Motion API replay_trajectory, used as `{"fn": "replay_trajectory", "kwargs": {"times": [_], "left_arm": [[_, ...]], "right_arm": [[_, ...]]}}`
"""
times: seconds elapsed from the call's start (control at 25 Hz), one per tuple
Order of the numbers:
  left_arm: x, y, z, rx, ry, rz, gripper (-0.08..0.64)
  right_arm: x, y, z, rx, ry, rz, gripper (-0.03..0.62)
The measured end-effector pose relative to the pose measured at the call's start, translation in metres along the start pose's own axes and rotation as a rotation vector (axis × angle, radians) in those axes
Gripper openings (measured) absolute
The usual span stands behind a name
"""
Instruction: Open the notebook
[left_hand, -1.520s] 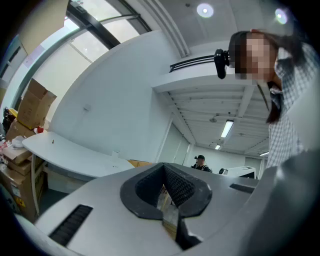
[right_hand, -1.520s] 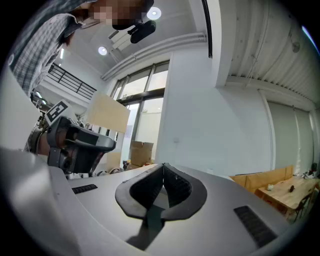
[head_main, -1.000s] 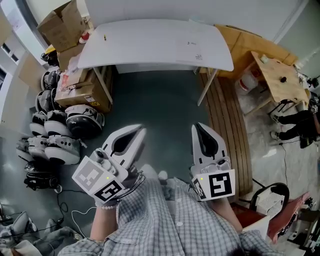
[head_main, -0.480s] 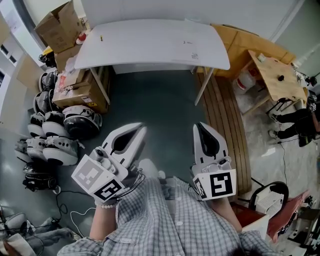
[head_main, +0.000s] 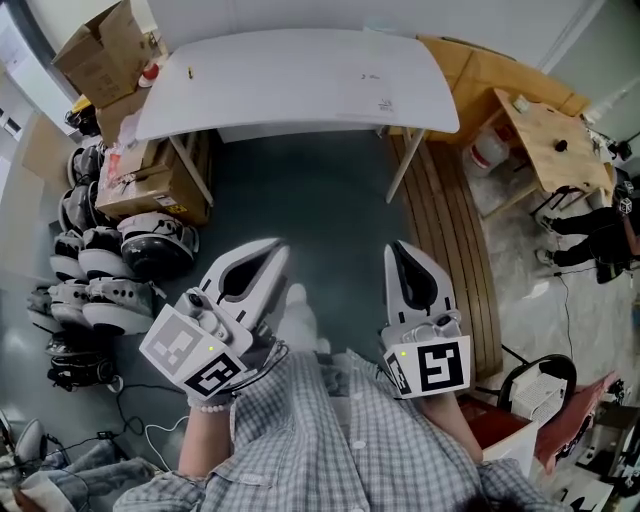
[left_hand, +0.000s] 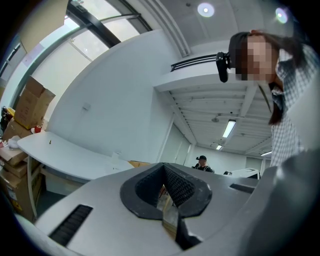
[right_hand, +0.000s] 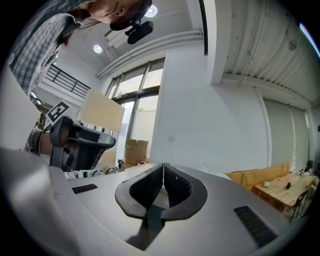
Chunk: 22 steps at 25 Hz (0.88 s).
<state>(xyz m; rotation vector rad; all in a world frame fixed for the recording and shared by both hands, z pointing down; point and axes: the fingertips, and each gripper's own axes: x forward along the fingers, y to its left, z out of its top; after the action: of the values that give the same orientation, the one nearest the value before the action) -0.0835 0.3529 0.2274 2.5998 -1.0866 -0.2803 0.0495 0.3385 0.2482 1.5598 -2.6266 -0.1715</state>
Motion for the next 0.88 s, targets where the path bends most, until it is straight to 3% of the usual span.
{"fn": "replay_trajectory", "kwargs": {"times": [0.88], "left_arm": [[0.096,0.110,0.050,0.015,0.026,-0.107,0.008]], "right_arm": [[0.139,-0.047,0.005,-0.035,0.021,-0.094,0.021]]}}
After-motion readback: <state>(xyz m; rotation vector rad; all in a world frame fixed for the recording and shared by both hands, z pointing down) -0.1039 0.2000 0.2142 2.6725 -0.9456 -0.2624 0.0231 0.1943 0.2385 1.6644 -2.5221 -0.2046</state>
